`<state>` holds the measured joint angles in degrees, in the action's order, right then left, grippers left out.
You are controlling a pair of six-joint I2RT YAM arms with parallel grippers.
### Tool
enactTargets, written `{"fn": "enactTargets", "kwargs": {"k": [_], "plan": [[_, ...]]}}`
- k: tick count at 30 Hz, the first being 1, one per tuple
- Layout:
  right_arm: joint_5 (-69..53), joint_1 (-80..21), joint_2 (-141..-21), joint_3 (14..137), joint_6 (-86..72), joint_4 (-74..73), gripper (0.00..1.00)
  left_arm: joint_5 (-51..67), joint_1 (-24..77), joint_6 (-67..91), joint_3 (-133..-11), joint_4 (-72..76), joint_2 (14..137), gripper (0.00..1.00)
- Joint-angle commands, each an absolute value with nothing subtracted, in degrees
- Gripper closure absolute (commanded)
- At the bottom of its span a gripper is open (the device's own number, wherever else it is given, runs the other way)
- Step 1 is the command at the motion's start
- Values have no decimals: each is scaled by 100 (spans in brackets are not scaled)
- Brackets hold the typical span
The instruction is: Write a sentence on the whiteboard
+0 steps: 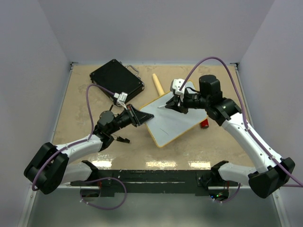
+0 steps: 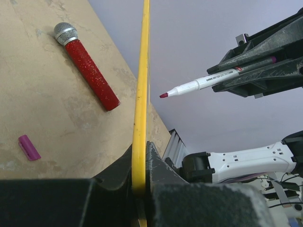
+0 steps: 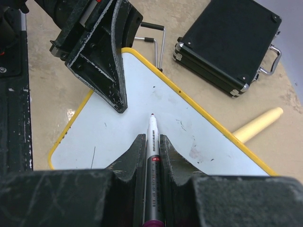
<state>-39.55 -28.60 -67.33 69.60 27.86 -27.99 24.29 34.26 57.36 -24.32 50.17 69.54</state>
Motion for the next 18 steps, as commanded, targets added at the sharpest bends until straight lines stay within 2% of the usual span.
{"fn": "enactTargets", "kwargs": {"k": [1,18], "plan": [[-3850,-2874,-6645,6961,2654,-2479,100,2487,3454,5897,-2751,6091,6864,100],[-3595,-2892,-6829,6926,2505,-2320,100,2566,3454,5977,-2777,6275,6917,100]]}}
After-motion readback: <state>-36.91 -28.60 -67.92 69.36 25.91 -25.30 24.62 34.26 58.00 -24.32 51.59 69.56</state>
